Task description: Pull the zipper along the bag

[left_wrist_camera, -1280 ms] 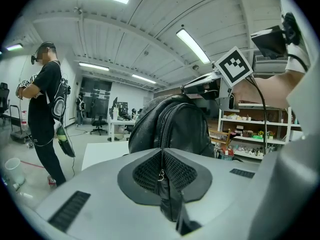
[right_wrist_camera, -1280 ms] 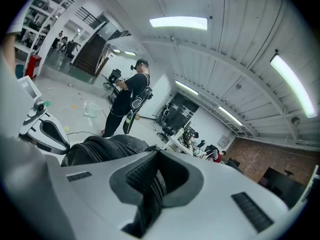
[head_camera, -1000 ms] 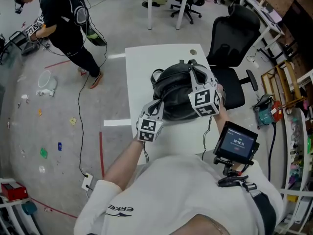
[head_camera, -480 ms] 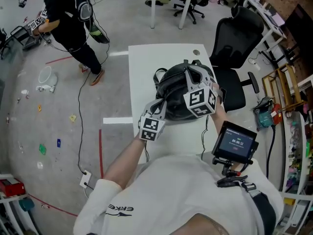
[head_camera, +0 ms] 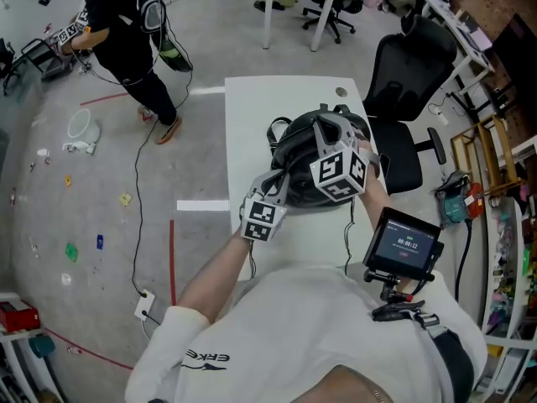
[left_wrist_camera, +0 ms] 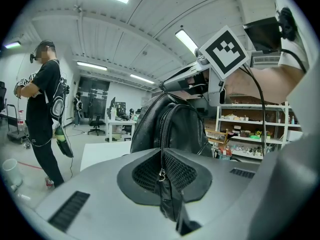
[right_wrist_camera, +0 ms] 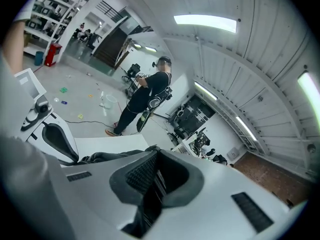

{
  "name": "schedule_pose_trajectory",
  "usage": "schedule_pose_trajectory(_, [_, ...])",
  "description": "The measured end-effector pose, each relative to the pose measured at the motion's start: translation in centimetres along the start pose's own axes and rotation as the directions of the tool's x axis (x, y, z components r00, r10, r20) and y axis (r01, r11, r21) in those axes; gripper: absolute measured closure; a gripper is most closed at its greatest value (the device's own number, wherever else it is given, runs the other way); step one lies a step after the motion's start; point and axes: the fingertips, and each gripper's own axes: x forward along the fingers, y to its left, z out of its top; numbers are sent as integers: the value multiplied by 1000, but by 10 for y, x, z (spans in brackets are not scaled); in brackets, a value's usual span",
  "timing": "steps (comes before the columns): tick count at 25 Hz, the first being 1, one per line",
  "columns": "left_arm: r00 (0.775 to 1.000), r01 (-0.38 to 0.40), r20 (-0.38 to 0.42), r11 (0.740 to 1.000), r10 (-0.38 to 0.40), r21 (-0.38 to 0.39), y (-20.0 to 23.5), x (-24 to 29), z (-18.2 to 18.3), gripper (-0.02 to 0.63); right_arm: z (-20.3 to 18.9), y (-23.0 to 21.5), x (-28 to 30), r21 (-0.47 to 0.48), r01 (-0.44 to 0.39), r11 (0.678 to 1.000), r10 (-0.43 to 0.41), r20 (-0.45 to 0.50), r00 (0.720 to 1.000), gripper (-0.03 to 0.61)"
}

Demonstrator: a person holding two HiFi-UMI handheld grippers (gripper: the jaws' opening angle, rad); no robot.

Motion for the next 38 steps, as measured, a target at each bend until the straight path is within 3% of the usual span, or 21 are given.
schedule_pose_trajectory(13, [1000,10,12,1000,-10,-12,23,1,-8,609,22,34,35,-130,-68,989,62,-51,997,561])
schedule_pose_trajectory(38, [1000,14,21,1000,-13,-18,9,3,-3,609,31,68,40,-373,-185,909,140,-145,979,561])
